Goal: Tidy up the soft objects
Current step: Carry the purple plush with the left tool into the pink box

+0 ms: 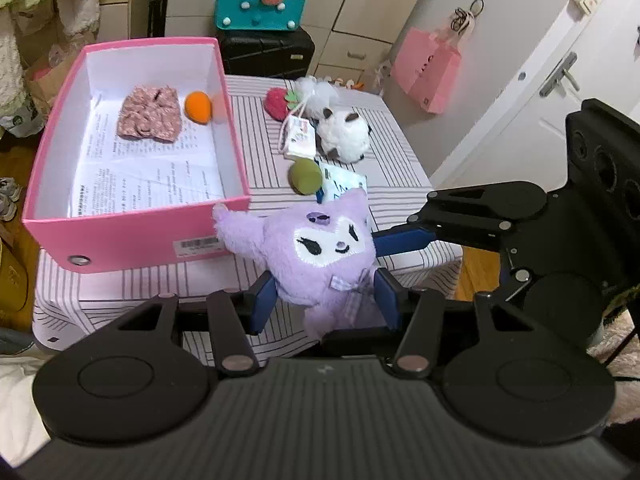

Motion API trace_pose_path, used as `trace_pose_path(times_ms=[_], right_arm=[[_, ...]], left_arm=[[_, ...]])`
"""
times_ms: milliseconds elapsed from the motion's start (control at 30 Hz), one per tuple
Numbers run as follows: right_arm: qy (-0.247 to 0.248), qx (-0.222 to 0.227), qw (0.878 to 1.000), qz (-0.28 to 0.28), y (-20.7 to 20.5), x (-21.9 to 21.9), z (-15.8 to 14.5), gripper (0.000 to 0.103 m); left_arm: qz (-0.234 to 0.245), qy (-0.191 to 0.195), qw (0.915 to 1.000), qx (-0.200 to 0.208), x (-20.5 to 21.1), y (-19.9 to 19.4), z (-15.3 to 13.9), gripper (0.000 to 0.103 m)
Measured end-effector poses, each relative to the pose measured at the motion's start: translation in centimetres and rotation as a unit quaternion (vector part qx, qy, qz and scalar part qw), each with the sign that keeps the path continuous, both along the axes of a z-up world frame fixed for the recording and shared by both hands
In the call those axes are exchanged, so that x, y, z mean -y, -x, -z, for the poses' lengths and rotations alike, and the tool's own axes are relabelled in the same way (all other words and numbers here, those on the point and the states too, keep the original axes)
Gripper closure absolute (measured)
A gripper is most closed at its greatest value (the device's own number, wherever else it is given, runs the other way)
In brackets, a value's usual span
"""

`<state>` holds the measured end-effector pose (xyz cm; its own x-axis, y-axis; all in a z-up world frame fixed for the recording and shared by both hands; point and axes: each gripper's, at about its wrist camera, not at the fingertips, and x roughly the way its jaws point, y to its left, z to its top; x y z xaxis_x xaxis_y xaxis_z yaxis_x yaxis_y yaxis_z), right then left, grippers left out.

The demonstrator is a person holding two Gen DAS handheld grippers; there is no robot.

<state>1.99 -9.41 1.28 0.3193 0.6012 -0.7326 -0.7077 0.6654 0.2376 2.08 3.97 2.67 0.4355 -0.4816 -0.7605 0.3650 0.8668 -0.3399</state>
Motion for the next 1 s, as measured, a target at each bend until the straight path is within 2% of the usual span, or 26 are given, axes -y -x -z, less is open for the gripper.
trace_pose_path(times_ms=[100,333,400,533,700,900,1000], right_arm=[[0.002,0.020,1.000,-0.011,-0.5,-1.1,-0.8,0.030],[-0.007,0.098,0.995,-0.033,-2.8,-3.5,-2.3,0.030],[-0.016,0.100,0.994,-0.033,-4.3,-4.0,-2.5,0.030],[-0.026,0.071,0.997,-0.033,-8.1,-4.7,-2.4,0.030],[-0.030,0.014,0.999,-0.027,-13.6,-6.2,-1.0,0.030],[0.004,-0.037,0.999,-0.029,-19.2,-8.7,1.5,0.030],[0.027,-0.042,0.998,-0.037,-21.1,-9.8,2.7,0.030]], left_arm=[[-0.010,0.002,0.9999,0.014,-1.1,-0.1,-0.8,0.051],[-0.042,-0.006,0.9972,0.062,-3.5,-2.3,-2.7,0.051],[-0.053,-0.002,0.9964,0.066,-4.3,-3.5,-2.9,0.051],[-0.072,0.009,0.9960,0.053,-5.8,-6.8,-2.6,0.051],[-0.101,0.019,0.9946,0.015,-7.4,-11.9,-1.1,0.051],[-0.136,0.029,0.9887,-0.056,-9.2,-17.9,2.3,0.052],[-0.147,0.027,0.9854,-0.082,-9.4,-20.4,3.9,0.052]])
